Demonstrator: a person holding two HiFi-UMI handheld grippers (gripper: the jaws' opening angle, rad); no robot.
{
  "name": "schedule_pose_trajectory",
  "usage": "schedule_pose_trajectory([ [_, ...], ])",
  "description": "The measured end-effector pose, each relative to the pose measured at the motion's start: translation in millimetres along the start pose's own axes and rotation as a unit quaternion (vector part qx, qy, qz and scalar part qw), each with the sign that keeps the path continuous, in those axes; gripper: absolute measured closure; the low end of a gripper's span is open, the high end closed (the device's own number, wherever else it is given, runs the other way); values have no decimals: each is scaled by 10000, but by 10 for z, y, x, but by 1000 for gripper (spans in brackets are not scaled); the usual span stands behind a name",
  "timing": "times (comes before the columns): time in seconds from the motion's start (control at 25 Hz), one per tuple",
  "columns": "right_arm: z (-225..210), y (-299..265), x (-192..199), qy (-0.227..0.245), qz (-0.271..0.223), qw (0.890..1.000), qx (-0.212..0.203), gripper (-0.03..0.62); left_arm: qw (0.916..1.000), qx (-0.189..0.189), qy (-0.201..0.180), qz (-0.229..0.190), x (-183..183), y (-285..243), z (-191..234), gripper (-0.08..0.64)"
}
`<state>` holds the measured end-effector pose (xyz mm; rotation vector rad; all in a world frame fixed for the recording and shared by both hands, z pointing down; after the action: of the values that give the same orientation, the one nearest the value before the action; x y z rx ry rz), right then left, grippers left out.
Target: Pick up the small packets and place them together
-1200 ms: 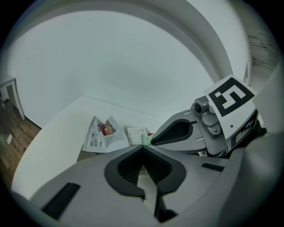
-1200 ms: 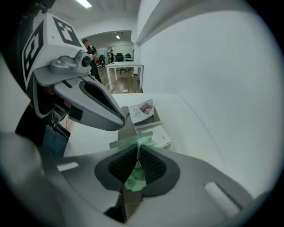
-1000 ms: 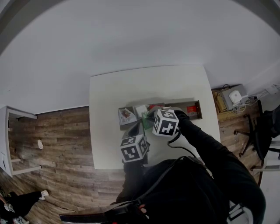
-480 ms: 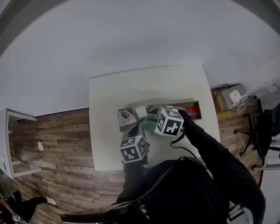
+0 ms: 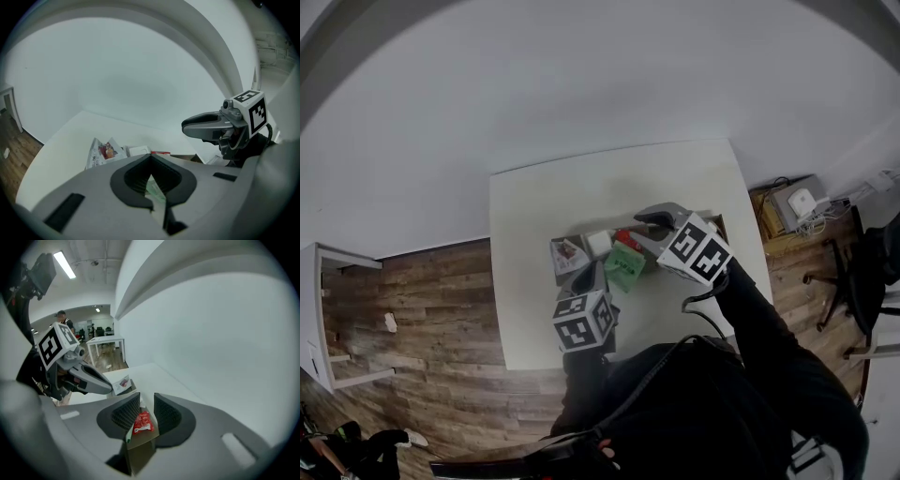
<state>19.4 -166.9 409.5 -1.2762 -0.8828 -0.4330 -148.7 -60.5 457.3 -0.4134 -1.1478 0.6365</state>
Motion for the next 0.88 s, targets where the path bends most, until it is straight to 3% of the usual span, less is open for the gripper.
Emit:
schedule_pose_trajectory([
  [0.32,-82,539,-22,-1058,-1122,9847,808,542,9982,234,-366,-405,-326,89,-225,560],
  [0.52,-16,737,-37,-1302,-1469,9727,1238,592,9939,448,-697,-728,-560,150,-449,560],
  [0.88,150,983,-24,-1592,-1853,9530,1790,592,9779,653,-1363,-1446,-754,316,-845,560],
])
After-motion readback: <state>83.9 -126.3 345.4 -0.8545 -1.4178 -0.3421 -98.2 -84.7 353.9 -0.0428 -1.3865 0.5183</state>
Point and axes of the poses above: the fingertips, and each gripper's own axes: y backward along the fingers, z to its left, x out of its underside, the point moved 10 cm from there along y, backward along the fingers, and after that the axes turned 1 degree about -x, right-handed, at the moved point
